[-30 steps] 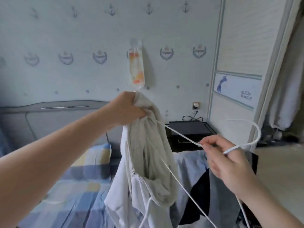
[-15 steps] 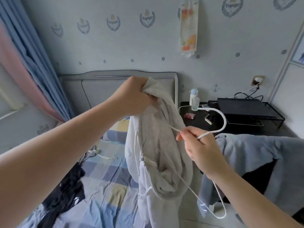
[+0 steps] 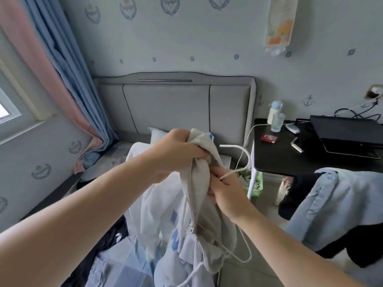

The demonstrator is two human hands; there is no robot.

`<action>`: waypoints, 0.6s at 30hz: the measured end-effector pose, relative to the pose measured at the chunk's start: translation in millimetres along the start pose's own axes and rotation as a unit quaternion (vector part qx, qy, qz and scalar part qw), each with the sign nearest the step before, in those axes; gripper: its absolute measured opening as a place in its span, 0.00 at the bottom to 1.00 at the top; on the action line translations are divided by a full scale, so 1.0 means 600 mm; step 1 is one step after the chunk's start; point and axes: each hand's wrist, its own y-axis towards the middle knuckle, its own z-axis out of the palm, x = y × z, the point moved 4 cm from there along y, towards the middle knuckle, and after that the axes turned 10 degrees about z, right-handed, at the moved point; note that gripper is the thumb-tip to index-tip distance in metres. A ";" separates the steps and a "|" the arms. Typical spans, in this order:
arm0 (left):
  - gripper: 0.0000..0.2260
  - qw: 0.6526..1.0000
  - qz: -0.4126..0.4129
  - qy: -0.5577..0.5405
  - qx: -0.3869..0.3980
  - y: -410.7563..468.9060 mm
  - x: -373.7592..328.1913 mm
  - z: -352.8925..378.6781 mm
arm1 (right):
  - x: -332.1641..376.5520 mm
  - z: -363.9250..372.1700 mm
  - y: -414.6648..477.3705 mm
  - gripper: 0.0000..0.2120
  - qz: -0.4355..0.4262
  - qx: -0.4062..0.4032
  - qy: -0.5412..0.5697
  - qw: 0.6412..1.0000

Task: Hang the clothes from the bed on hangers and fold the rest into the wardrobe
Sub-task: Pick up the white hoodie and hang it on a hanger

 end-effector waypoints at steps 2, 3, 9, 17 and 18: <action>0.08 0.991 0.013 0.131 -0.008 0.000 0.014 -0.024 | -0.001 0.009 0.014 0.15 0.011 0.026 0.018 0.999; 0.13 0.972 0.035 0.233 -0.009 -0.002 0.019 -0.035 | -0.002 0.010 0.019 0.17 0.014 0.040 0.027 0.999; 0.34 0.800 0.229 0.555 0.013 -0.045 0.046 -0.071 | -0.001 -0.015 0.037 0.17 0.025 0.109 0.001 0.994; 0.23 0.895 0.181 0.400 0.072 -0.053 0.147 -0.046 | -0.021 -0.046 0.047 0.26 0.001 -0.007 -0.137 0.991; 0.23 0.905 0.173 0.382 0.068 -0.056 0.155 -0.038 | -0.029 -0.047 0.046 0.27 0.010 -0.033 -0.152 0.988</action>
